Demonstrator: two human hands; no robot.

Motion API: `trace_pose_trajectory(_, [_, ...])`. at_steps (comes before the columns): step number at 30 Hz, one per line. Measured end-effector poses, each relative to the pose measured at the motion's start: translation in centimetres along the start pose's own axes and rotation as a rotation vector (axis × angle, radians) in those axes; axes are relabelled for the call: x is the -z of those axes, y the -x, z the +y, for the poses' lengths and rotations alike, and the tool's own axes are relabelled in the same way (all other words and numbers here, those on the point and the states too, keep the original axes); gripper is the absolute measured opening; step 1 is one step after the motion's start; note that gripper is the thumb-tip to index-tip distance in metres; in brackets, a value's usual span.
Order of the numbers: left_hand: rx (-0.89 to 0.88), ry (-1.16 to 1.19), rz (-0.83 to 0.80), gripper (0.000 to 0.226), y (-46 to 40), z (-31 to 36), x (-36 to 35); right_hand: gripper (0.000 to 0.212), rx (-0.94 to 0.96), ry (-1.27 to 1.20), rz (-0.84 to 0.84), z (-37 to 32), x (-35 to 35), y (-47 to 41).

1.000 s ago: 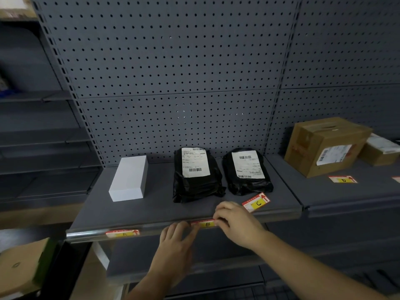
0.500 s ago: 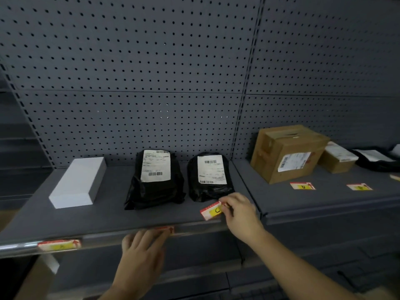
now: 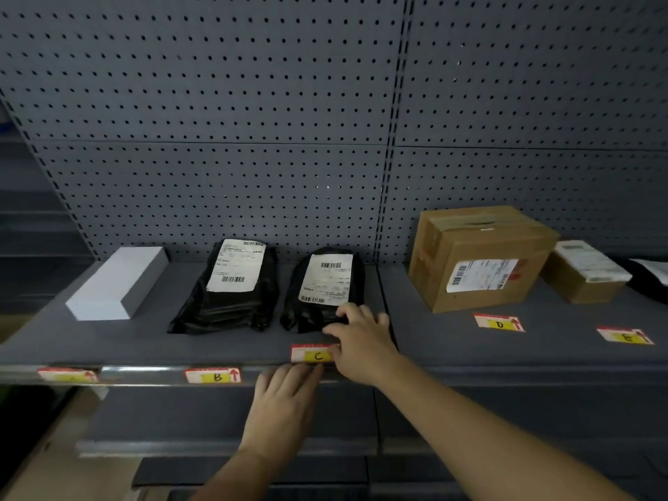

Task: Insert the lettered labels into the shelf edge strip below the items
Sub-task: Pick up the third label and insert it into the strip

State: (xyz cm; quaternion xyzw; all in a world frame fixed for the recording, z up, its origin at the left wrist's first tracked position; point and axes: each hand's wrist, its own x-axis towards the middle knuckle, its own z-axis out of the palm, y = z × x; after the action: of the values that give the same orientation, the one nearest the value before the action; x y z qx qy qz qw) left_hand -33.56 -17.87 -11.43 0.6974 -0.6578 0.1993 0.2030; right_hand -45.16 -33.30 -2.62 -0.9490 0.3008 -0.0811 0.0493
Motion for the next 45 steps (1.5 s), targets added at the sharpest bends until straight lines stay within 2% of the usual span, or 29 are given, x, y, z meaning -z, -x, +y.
trace_pose_trajectory(5, [-0.102, -0.084, 0.006, 0.050, -1.1, 0.2, -0.1, 0.035, -0.022, 0.007, -0.037, -0.1, 0.5, -0.5])
trace_pose_trajectory(9, [-0.228, -0.106, 0.075, 0.041, -1.9, -0.6, -0.1, 0.032, -0.044, -0.004, -0.047, -0.2, 0.7, -0.5])
trace_pose_trajectory(15, [-0.359, -0.108, 0.086, 0.035, -2.6, -1.8, -0.1, 0.036, -0.097, -0.055, -0.082, -0.2, 1.3, -0.4])
trace_pose_trajectory(25, [-0.360, -0.006, 0.067, 0.036, -2.1, -2.1, -0.7, 0.017, -0.164, -0.005, -0.071, -1.7, 1.2, -0.9])
trace_pose_trajectory(30, [-0.265, 0.084, 0.034, 0.045, -1.6, -1.5, -0.5, 0.002, -0.174, -0.165, -0.074, -1.0, 1.0, -0.6])
trace_pose_trajectory(37, [-0.143, 0.192, -0.018, 0.053, -0.2, -0.8, -0.3, 0.010, -0.185, -0.613, 0.058, 1.2, 2.2, 1.9])
trace_pose_trajectory(40, [-0.138, 0.218, -0.023, 0.053, -0.1, -0.6, 0.0, 0.010, -0.170, -0.634, 0.087, 1.6, 2.7, 3.7])
trace_pose_trajectory(45, [-0.123, 0.234, -0.070, 0.064, 0.5, -0.6, 0.2, 0.010, -0.099, -0.504, 0.064, 1.7, 2.0, 5.3])
